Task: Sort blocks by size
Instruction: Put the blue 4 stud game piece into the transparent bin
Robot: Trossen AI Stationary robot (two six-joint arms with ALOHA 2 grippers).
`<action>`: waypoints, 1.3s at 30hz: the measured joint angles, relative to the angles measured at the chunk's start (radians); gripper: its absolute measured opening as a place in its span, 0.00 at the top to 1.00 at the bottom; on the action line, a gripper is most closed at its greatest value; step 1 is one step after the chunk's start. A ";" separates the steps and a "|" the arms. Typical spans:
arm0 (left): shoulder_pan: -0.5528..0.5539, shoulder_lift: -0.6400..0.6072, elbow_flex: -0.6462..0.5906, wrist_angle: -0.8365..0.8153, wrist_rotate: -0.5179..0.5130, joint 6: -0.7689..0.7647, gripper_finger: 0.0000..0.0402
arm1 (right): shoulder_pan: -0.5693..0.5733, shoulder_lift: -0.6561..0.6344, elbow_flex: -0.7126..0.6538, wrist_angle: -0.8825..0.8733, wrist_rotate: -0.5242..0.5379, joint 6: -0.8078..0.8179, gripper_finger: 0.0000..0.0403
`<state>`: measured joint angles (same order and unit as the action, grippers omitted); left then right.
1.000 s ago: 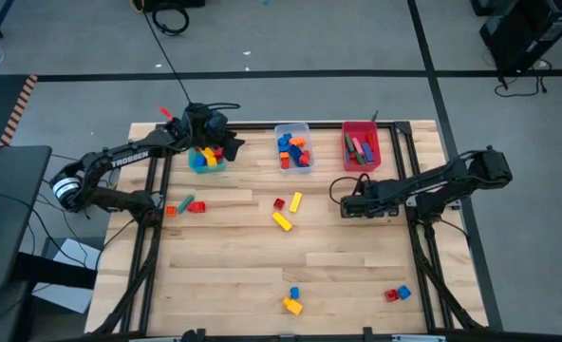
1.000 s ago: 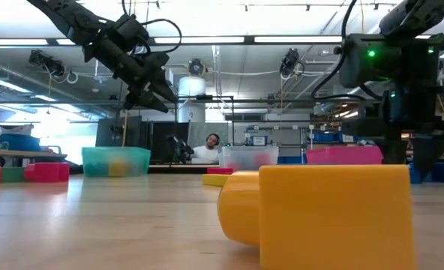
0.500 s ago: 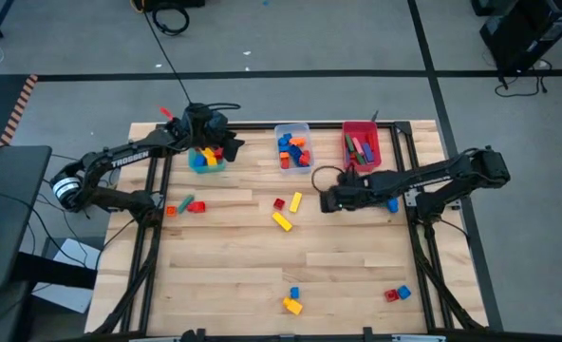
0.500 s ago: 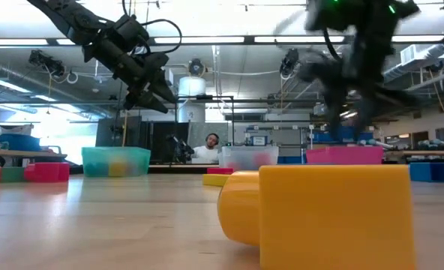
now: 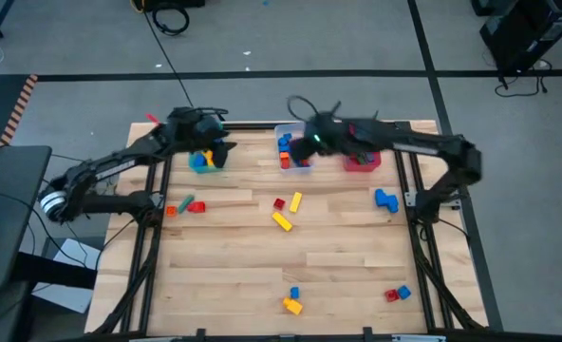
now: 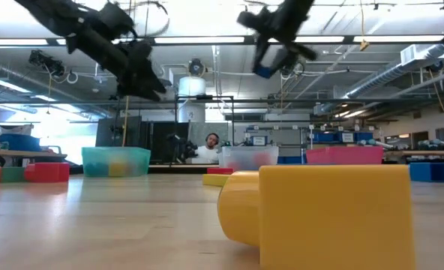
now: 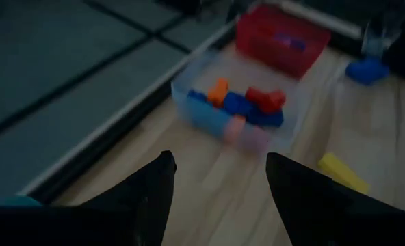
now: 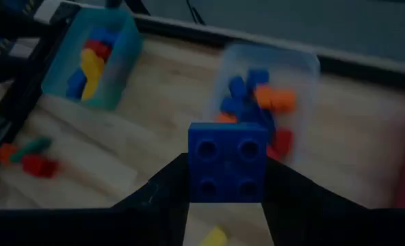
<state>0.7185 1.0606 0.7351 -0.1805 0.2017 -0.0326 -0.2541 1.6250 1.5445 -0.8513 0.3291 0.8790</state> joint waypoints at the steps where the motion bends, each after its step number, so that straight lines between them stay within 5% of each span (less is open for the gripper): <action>1: 0.000 -0.037 -0.017 0.013 -0.009 -0.016 0.40 | -0.022 0.037 0.041 -0.001 -0.017 -0.034 0.61; 10: -0.071 -0.325 -0.153 0.065 -0.056 -0.053 0.40 | -0.177 0.354 0.303 -0.056 -0.191 -0.220 0.61; 21: -0.112 -0.357 -0.236 0.099 -0.094 -0.214 0.40 | -0.268 0.566 0.338 -0.131 -0.309 -0.273 0.55; 34: -0.139 -0.355 -0.236 0.093 -0.080 -0.156 0.40 | -0.265 0.510 0.338 -0.140 -0.322 -0.306 0.46; 39: -0.208 -0.355 -0.236 0.094 -0.189 -0.120 0.40 | -0.234 0.421 0.338 -0.199 -0.268 -0.322 0.47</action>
<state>0.5110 0.7059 0.4992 -0.0864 0.0130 -0.1526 -0.4879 2.0457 1.8828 -1.0508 0.0613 0.5568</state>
